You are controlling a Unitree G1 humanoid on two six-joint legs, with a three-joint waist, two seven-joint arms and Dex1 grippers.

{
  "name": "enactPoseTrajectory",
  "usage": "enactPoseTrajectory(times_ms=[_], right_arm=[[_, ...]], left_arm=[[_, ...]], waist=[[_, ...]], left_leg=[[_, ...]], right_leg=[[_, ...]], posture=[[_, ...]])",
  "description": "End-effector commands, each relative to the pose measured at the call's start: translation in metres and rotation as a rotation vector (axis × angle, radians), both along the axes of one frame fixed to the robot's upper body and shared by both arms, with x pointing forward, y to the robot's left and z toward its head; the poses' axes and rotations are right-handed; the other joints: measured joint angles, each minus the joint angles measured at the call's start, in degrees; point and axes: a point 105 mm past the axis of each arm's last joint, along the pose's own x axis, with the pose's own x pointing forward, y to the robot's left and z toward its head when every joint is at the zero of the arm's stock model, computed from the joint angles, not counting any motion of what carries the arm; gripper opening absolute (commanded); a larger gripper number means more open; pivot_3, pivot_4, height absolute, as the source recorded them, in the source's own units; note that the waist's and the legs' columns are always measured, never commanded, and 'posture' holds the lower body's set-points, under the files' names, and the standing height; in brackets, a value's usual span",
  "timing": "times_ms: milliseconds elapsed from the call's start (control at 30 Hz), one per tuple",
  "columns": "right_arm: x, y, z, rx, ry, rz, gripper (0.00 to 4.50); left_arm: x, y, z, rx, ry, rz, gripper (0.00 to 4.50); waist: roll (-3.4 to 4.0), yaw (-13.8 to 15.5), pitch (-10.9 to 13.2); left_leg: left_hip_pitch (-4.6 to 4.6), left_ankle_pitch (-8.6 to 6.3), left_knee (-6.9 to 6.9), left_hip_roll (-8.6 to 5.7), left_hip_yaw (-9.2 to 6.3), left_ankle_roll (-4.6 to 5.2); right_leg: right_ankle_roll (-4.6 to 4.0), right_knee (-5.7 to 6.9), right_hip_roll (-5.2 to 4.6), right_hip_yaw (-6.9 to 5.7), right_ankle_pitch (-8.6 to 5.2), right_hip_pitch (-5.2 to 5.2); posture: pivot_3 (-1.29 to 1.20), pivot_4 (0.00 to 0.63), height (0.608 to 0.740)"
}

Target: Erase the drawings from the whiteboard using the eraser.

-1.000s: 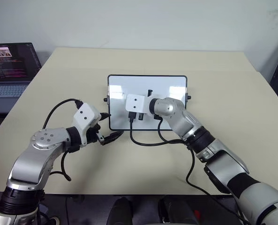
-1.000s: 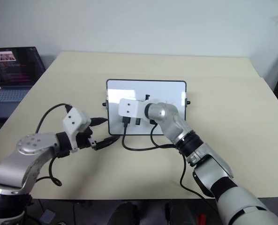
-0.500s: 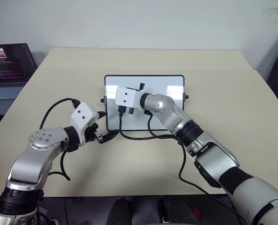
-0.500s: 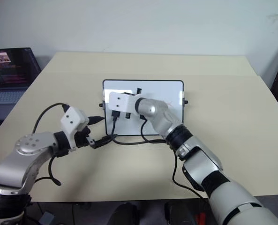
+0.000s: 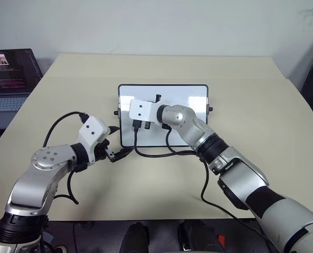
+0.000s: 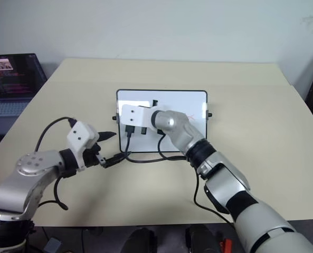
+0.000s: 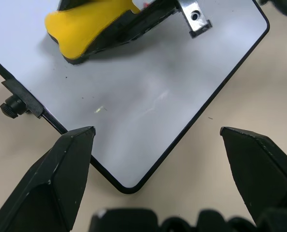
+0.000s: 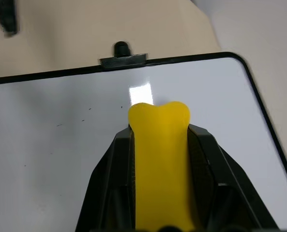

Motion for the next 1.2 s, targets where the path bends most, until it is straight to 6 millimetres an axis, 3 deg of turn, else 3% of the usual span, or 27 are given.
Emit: enactPoseTrajectory(times_ms=[33,133,267,400,533,667,833,1033,1100,1200], right_arm=[[0.011,-0.013,0.008,0.039,-0.013,-0.071,1.12],[0.015,-0.016,0.014,0.049,-0.017,-0.086,1.12],[0.005,-0.022,-0.010,-0.032,0.087,-0.047,1.12],[0.017,-0.032,0.015,0.088,-0.021,-0.133,1.12],[0.013,-0.048,-0.010,-0.010,0.072,-0.132,1.12],[0.000,-0.051,-0.024,-0.059,0.137,-0.101,1.12],[0.012,-0.050,0.001,0.031,0.016,-0.159,1.12],[-0.007,-0.052,-0.034,-0.103,0.168,-0.080,1.12],[-0.003,-0.048,-0.024,-0.063,0.118,-0.094,1.12],[0.011,-0.041,0.011,0.071,-0.016,-0.142,1.12]], left_arm=[[0.000,-0.001,0.013,0.015,-0.059,-0.013,4.50],[0.000,-0.003,0.014,0.013,-0.058,-0.019,4.50],[0.001,-0.005,0.013,0.009,-0.058,-0.028,4.50],[0.002,-0.004,0.013,0.012,-0.054,-0.032,4.50],[0.005,-0.005,0.013,0.013,-0.052,-0.039,4.50],[0.007,-0.005,0.015,0.014,-0.054,-0.046,4.50],[0.007,-0.007,0.014,0.012,-0.051,-0.056,4.50],[0.007,-0.007,0.014,0.012,-0.052,-0.054,4.50],[0.006,-0.006,0.013,0.014,-0.050,-0.053,4.50],[0.006,-0.005,0.013,0.016,-0.050,-0.050,4.50]], waist=[[0.00,0.0,0.0],[0.01,0.1,0.0],[0.00,0.4,0.0],[0.01,0.5,0.0],[0.01,1.1,0.0],[0.00,1.1,0.0],[0.01,0.9,0.0],[0.00,1.1,0.0],[0.00,1.0,0.0],[0.03,0.8,0.0]], left_leg=[[0.01,0.00,0.00,0.00,0.00,0.00],[0.00,0.00,0.00,0.00,-0.02,0.00],[0.00,0.00,0.01,-0.01,-0.01,0.00],[0.00,0.00,0.01,0.00,-0.02,0.00],[0.01,0.00,0.02,-0.02,-0.03,0.00],[0.01,0.00,0.02,-0.03,-0.02,0.00],[0.07,0.01,0.02,0.00,-0.02,0.00],[0.07,0.01,0.04,-0.04,-0.02,0.00],[0.07,0.01,0.03,-0.04,0.00,0.01],[0.10,0.01,0.02,0.00,-0.01,0.00]], right_leg=[[0.00,0.01,0.00,0.00,0.00,0.00],[0.00,0.03,0.00,-0.03,0.00,0.00],[0.00,0.02,0.00,-0.01,0.00,0.01],[0.00,0.01,0.00,-0.02,0.00,0.01],[0.00,0.03,0.00,-0.03,0.00,0.02],[0.00,0.00,-0.01,-0.02,0.00,0.04],[0.01,0.07,0.03,-0.03,0.00,0.04],[0.01,0.05,0.02,-0.02,0.00,0.07],[0.01,0.04,0.01,0.00,0.00,0.07],[0.01,0.08,0.04,-0.02,0.00,0.06]], posture=[[0.00,0.150,0.740],[0.00,0.150,0.740],[0.00,0.150,0.740],[0.00,0.150,0.740],[0.00,0.150,0.740],[0.00,0.150,0.740],[0.00,0.150,0.740],[0.00,0.150,0.740],[0.00,0.150,0.740],[0.00,0.150,0.740]])
